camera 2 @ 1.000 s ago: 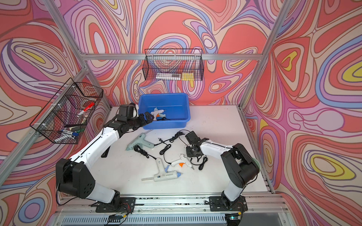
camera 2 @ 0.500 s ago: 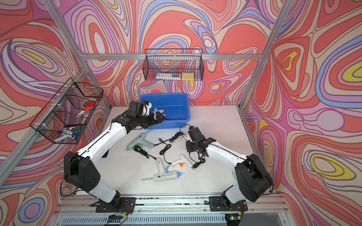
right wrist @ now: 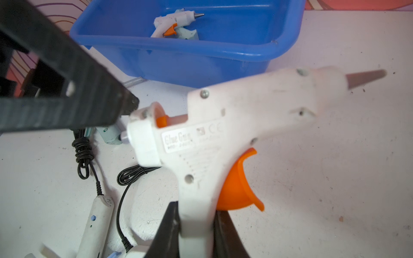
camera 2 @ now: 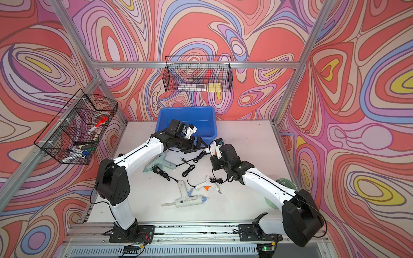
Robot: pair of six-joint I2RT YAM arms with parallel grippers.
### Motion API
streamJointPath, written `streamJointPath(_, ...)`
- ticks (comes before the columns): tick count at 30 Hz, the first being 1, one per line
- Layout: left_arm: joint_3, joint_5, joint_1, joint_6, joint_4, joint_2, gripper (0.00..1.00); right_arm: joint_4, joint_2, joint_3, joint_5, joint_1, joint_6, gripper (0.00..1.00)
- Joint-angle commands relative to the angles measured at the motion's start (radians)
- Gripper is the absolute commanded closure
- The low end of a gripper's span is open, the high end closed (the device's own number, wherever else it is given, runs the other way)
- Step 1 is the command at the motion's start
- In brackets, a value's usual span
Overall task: Put the hot melt glue gun into the storage box
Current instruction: Pick up the hot melt adhesive gun from the center of the board.
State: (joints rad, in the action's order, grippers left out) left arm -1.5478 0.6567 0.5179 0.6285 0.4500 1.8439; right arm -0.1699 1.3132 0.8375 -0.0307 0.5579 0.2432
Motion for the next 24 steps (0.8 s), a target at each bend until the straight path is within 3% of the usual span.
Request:
streamJointPath(1, -0.042, 0.081, 0.012, 0.048, -0.086, 0.037, 0.16, 0.059, -0.025, -0.013, -0.024, 0.008, -0.022, 1.0)
streamJointPath(13, -0.08, 0.167, 0.038, 0.109, -0.165, 0.11, 0.42, 0.062, -0.028, -0.017, -0.02, 0.016, -0.04, 1.0)
streamJointPath(20, -0.079, 0.192, 0.051, 0.112, -0.174, 0.122, 0.65, 0.061, -0.029, -0.013, -0.012, 0.018, -0.041, 1.0)
streamJointPath(24, -0.068, 0.205, 0.052, 0.124, -0.178, 0.121, 0.83, 0.06, -0.034, -0.012, -0.007, 0.02, -0.042, 1.0)
